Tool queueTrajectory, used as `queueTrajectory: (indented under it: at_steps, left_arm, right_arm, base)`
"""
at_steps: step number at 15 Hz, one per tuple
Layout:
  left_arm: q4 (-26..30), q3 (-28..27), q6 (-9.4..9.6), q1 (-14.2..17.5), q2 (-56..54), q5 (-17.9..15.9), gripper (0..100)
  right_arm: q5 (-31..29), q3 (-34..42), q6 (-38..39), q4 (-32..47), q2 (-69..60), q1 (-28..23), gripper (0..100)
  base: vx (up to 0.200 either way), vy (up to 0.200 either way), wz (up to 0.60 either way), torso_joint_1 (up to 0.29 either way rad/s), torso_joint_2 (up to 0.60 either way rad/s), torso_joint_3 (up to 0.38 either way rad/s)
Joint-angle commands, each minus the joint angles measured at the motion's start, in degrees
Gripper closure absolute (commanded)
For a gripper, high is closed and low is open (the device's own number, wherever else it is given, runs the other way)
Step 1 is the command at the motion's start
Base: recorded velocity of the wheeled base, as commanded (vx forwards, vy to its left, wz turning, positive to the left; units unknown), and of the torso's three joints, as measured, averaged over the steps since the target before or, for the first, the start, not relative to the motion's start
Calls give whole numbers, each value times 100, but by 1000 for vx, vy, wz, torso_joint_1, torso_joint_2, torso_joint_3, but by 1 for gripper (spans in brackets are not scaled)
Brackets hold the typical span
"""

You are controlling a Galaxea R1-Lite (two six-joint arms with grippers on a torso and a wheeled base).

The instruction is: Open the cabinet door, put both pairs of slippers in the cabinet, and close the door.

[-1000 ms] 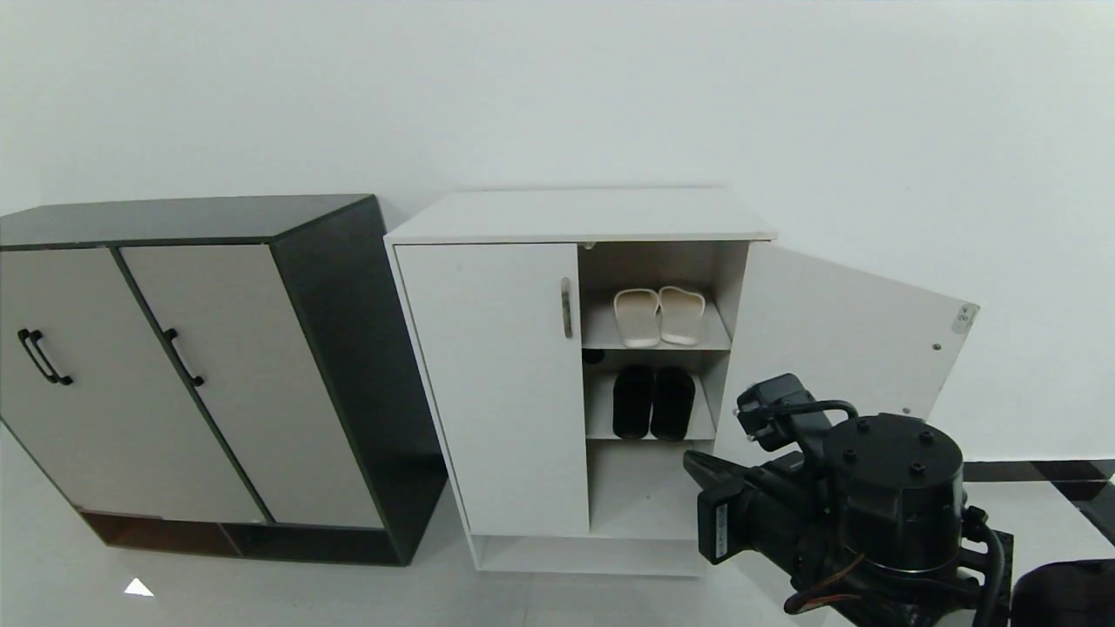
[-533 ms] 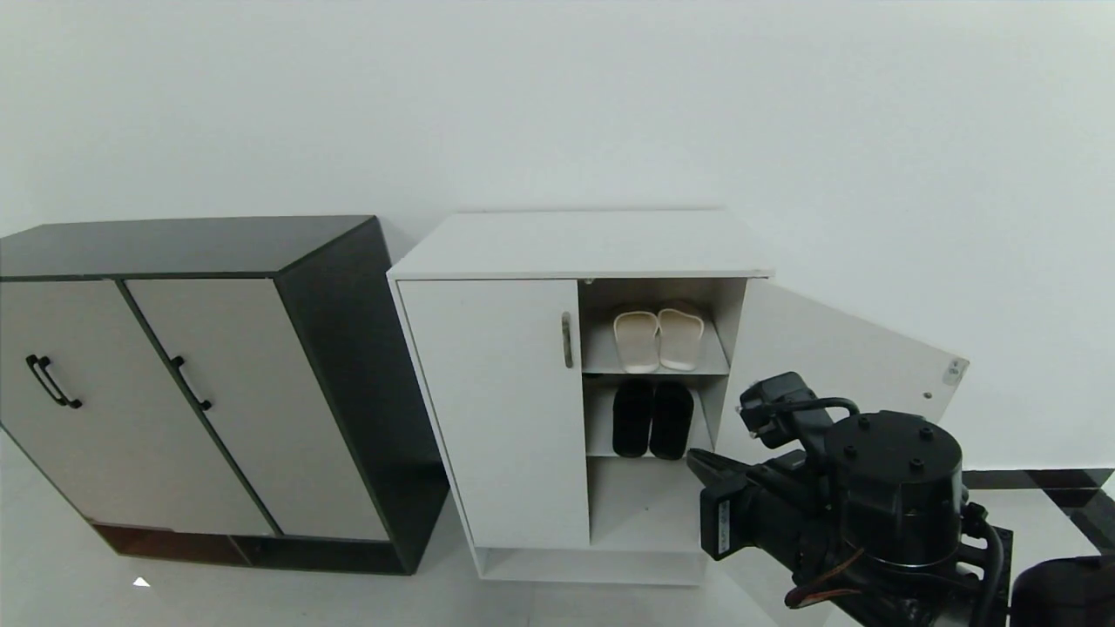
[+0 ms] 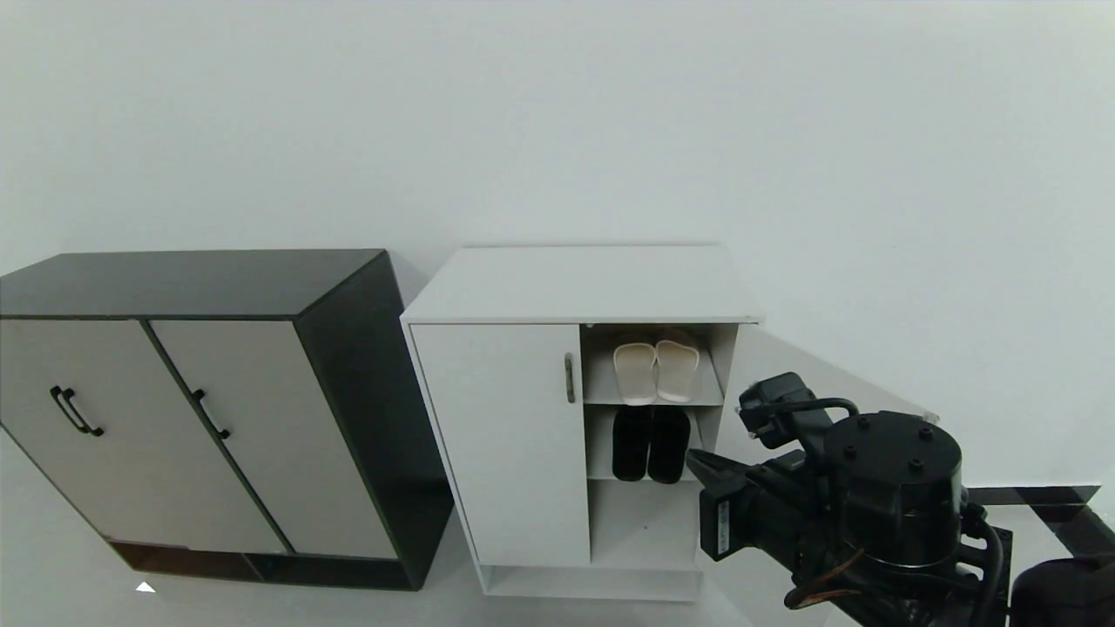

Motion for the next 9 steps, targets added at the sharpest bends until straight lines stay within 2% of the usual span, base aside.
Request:
queueTrajectory:
  at_steps: [1,5,8,9]
  left_arm:
    - [-2,1,-8,0,7,1,100]
    - [-2,1,-8,0,7,1,100]
    - [-2,1,-8,0,7,1,100]
    - [-2,1,-8,0,7,1,100]
  right_arm:
    - [3,2,8,-4,18,4,100]
    - [3,19,8,-4,18,4,100]
    - [-6,28,-1,-57,115,4,100]
    - [3,37,8,-57,141,4,100]
  base:
    - [0,0,0,300,-588,-286]
    - [0,0,0,294,-585,-297]
    - [0,0,0,47,-109,-50]
    - [0,0,-600,27,-7,-17]
